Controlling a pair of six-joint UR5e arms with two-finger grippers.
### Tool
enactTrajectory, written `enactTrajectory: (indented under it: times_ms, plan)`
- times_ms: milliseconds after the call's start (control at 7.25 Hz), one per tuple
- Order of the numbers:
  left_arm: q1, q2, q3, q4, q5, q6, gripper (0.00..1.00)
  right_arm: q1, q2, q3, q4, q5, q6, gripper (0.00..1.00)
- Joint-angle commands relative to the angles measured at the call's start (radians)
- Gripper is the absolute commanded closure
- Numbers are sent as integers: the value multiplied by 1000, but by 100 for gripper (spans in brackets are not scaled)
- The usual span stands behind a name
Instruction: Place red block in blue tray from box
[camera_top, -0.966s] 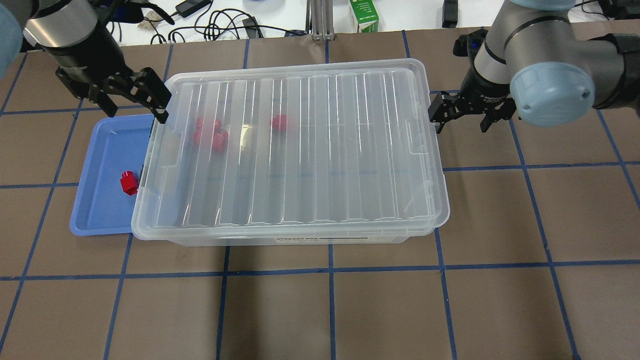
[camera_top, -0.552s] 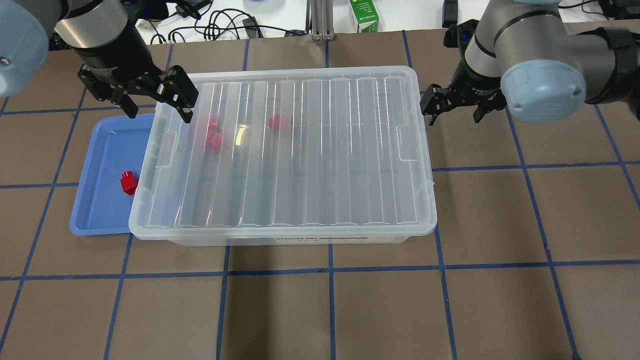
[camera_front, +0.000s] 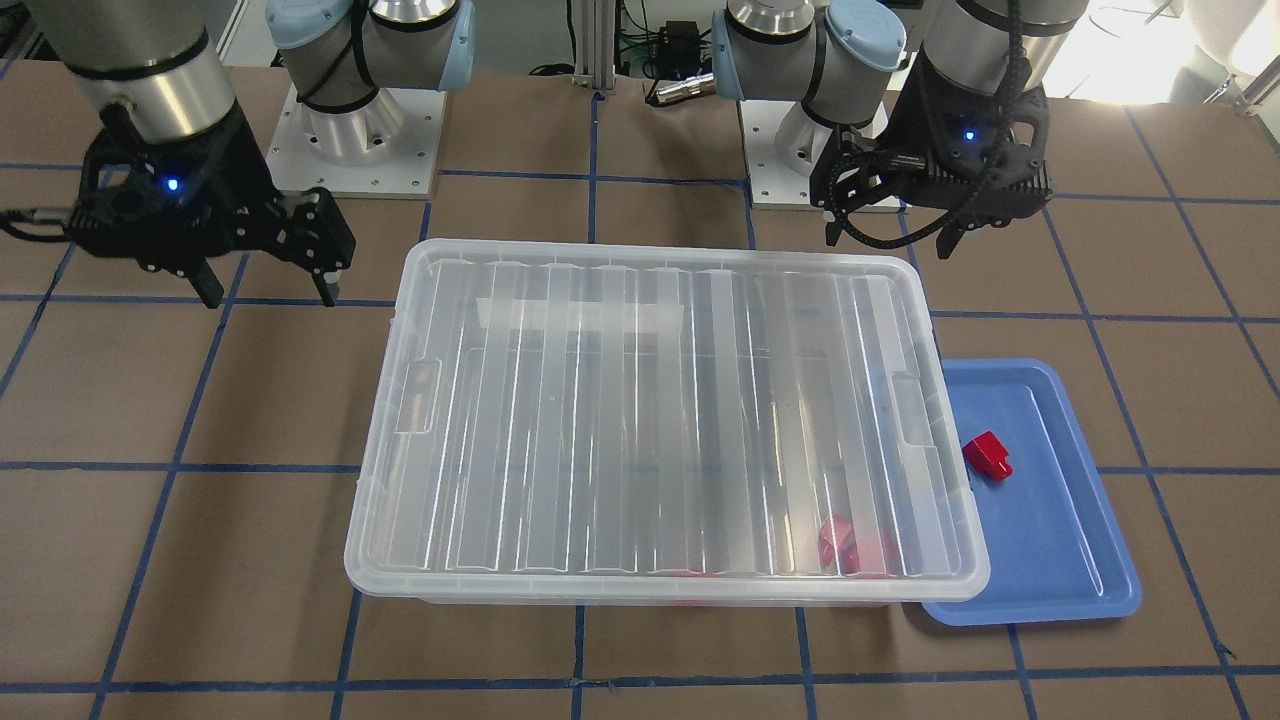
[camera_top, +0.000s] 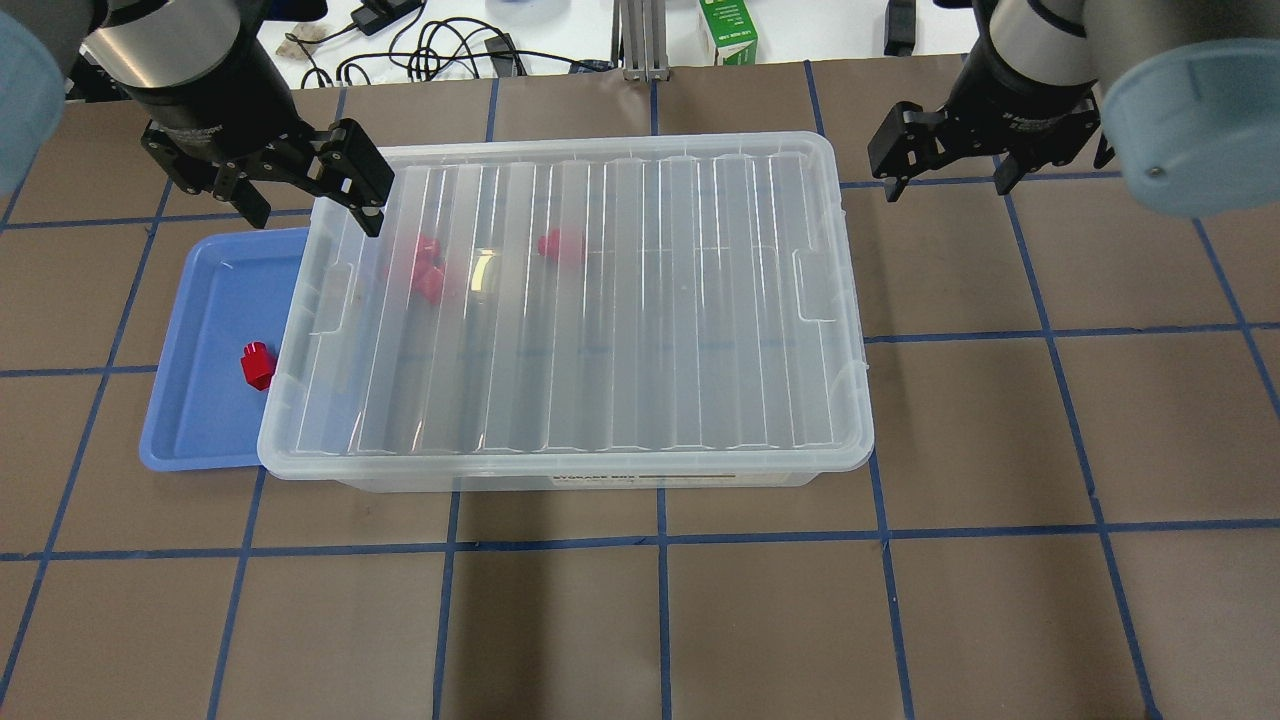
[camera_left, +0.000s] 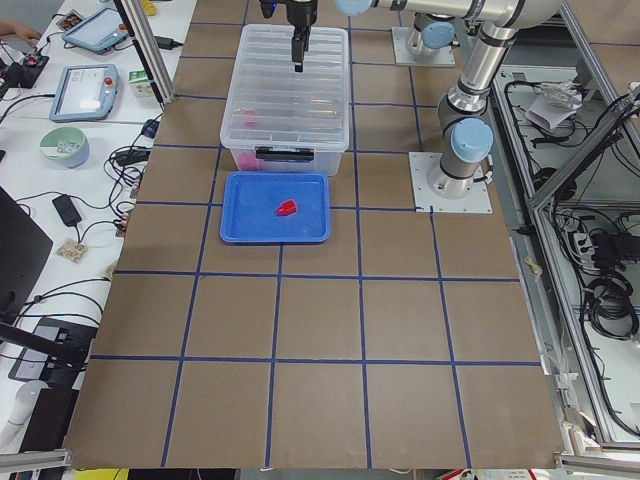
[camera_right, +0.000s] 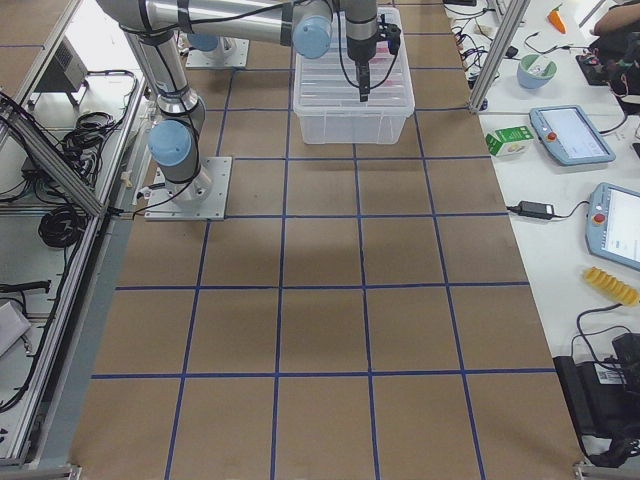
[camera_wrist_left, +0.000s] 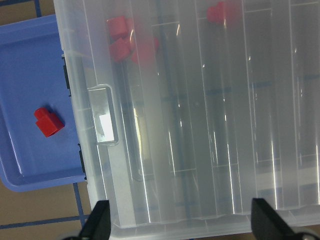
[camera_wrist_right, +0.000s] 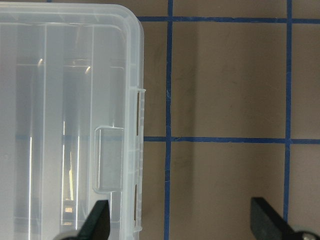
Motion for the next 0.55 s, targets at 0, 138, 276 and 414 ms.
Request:
enactTrajectory:
  times_ms: [0,138,276,414]
  plan:
    - [-2,22,-15,-1,-1,-2,0,56,-38,-14,35,-2,85,0]
    - [-2,22,-20,-4,3,-4,0,68,-41,-15,50,-3,86,0]
    - [-2,22,-29,2,3,-9,0,67,-39,-20,55,0,84,0]
    - [-2,21,-31,3,2,-9,0,67,-33,-40,56,-3,84,0]
